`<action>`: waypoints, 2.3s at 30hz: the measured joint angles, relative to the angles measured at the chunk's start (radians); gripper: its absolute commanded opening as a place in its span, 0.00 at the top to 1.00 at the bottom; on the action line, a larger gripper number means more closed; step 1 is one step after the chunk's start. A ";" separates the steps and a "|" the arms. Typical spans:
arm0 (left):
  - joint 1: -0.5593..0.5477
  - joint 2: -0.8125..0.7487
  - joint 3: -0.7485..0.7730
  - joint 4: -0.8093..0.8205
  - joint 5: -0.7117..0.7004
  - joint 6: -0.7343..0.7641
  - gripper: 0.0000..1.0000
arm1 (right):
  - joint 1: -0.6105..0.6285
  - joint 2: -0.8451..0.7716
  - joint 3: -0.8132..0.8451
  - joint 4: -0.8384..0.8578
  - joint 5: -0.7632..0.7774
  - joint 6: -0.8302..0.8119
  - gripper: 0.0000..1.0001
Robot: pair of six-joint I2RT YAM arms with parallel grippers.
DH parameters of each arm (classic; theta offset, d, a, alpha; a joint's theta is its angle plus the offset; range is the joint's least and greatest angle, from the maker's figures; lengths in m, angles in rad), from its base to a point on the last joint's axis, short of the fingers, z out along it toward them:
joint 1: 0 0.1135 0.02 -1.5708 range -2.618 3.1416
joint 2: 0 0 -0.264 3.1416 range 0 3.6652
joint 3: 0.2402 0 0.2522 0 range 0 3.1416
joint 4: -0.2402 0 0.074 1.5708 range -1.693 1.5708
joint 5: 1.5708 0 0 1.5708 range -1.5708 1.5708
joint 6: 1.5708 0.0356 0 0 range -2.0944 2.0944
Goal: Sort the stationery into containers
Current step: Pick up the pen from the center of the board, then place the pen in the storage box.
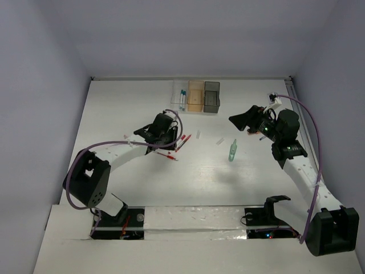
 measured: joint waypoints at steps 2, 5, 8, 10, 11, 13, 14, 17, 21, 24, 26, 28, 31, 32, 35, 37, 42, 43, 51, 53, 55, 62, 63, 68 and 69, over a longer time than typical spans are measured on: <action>0.000 0.006 0.002 0.016 -0.001 -0.001 0.73 | 0.000 0.000 0.000 0.000 -0.004 0.000 0.25; 0.001 0.018 0.023 0.035 -0.017 -0.001 0.73 | 0.000 0.000 0.000 0.000 -0.008 0.001 0.25; 0.001 0.059 0.061 0.060 -0.034 0.002 0.73 | 0.000 0.000 0.000 0.000 -0.012 0.001 0.25; 0.001 0.087 0.074 0.076 -0.040 0.004 0.73 | 0.000 0.000 0.000 0.000 -0.014 0.001 0.25; 0.001 0.098 0.074 0.082 -0.041 0.005 0.73 | 0.000 0.000 0.000 0.000 -0.014 0.001 0.24; 0.000 0.119 0.074 0.083 -0.043 0.009 0.73 | 0.000 0.000 0.000 0.000 -0.015 0.001 0.25; -0.001 0.129 0.074 0.083 -0.044 0.012 0.73 | 0.000 0.000 0.000 0.000 -0.015 0.001 0.25; -0.003 0.156 0.075 0.084 -0.047 0.018 0.73 | 0.000 0.000 0.000 0.000 -0.015 0.001 0.25; -0.004 0.190 0.081 0.085 -0.050 0.024 0.73 | 0.000 0.000 0.000 0.000 -0.015 0.001 0.25; -0.004 0.209 0.090 0.088 -0.053 0.027 0.73 | 0.000 0.000 0.000 0.001 -0.016 0.001 0.25; -0.004 0.226 0.100 0.089 -0.058 0.030 0.74 | 0.000 0.000 0.000 0.001 -0.016 0.001 0.25; -0.004 0.243 0.109 0.091 -0.065 0.031 0.74 | 0.000 0.000 0.000 0.001 -0.016 0.001 0.25; -0.004 0.266 0.114 0.093 -0.076 0.034 0.76 | 0.000 0.000 0.000 0.001 -0.018 0.001 0.25; -0.004 0.272 0.114 0.093 -0.080 0.035 0.77 | 0.000 0.000 0.000 0.001 -0.018 0.001 0.25; -0.004 0.282 0.121 0.098 -0.095 0.038 0.82 | 0.000 0.000 0.000 0.002 -0.019 0.001 0.25; -0.004 0.290 0.127 0.100 -0.107 0.038 0.84 | 0.000 0.001 0.000 0.002 -0.021 0.002 0.25; -0.004 0.315 0.156 0.103 -0.148 0.039 0.91 | 0.000 0.004 0.000 0.002 -0.022 0.003 0.25; -0.004 0.325 0.166 0.104 -0.159 0.039 0.94 | 0.000 0.004 0.000 0.003 -0.022 0.003 0.25; -0.004 0.370 0.240 0.076 -0.259 0.039 1.00 | 0.000 0.005 0.000 0.003 -0.022 0.003 0.25; -0.004 0.365 0.271 0.047 -0.274 0.040 1.00 | 0.000 0.006 0.000 0.003 -0.022 0.003 0.25; -0.004 0.352 0.314 0.019 -0.282 0.043 1.00 | 0.000 0.010 0.000 0.003 -0.022 0.003 0.25; -0.002 0.312 0.580 -0.018 -0.257 0.061 1.00 | 0.000 0.017 -0.001 0.003 -0.022 0.003 0.24; 0.002 0.319 0.630 -0.021 -0.254 0.065 1.00 | 0.000 0.017 -0.001 0.003 -0.022 0.003 0.24; 0.023 0.448 0.930 -0.046 -0.237 0.080 1.00 | 0.000 0.018 -0.001 0.003 -0.021 0.003 0.24; 0.031 0.490 0.991 -0.049 -0.232 0.082 1.00 | 0.000 0.018 -0.001 0.003 -0.021 0.003 0.24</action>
